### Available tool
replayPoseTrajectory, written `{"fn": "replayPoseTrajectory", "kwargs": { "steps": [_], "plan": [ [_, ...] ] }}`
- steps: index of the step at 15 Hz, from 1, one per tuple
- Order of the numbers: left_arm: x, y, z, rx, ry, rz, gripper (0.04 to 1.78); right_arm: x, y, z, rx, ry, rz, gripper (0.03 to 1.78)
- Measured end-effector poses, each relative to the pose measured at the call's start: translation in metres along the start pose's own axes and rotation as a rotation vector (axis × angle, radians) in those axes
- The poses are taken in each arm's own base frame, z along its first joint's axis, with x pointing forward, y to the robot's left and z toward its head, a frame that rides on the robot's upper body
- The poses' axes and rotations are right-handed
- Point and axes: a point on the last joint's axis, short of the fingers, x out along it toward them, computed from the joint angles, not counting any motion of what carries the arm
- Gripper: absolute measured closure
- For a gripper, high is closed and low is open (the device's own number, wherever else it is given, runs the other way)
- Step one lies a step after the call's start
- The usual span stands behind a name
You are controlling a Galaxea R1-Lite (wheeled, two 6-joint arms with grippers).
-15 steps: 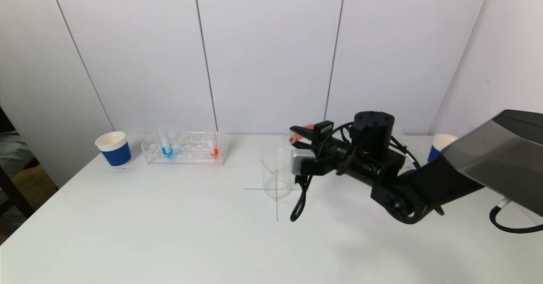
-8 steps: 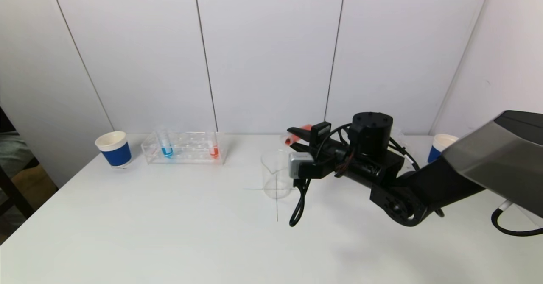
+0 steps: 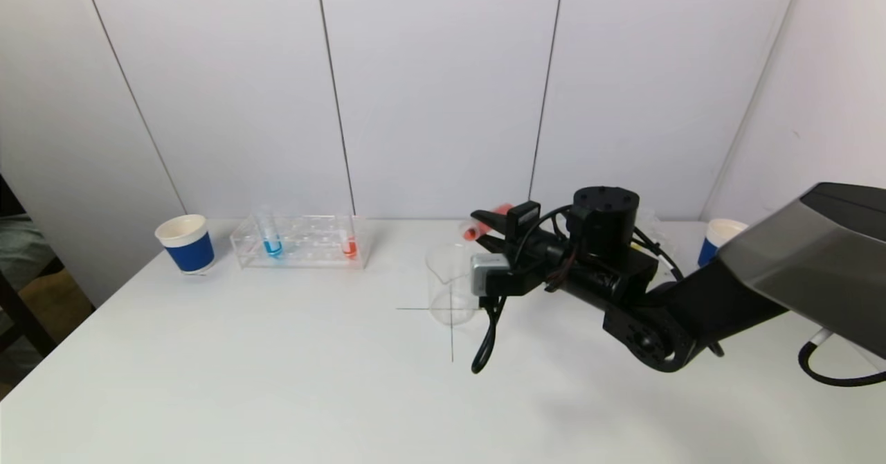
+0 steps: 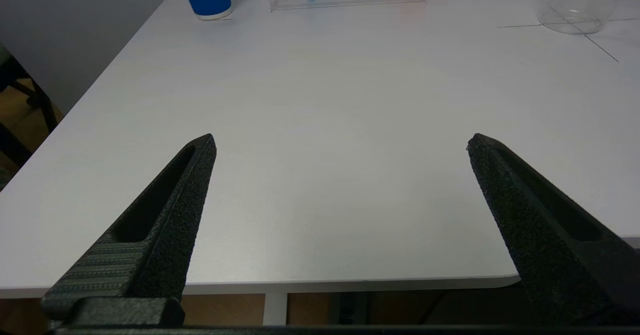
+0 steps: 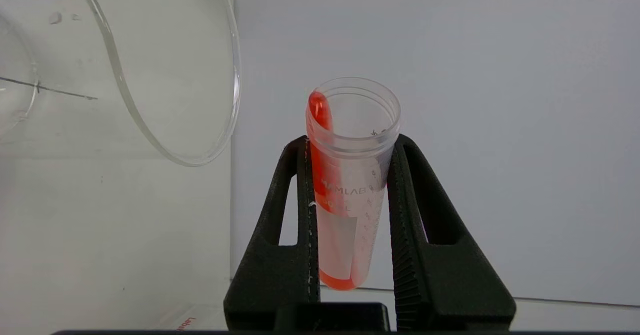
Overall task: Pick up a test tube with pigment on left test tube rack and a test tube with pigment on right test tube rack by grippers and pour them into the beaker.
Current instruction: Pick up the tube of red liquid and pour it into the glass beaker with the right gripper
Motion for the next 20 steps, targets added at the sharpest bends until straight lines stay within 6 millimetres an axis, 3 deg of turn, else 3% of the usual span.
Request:
{"fn": "replayPoseTrajectory", "kwargs": {
  "steps": [20],
  "plan": [
    [0.0,0.0,0.0,0.0,0.0,0.0,0.06,0.0003,0.0041,-0.0013,-0.109,0.047,0.028,1.35]
  ]
}}
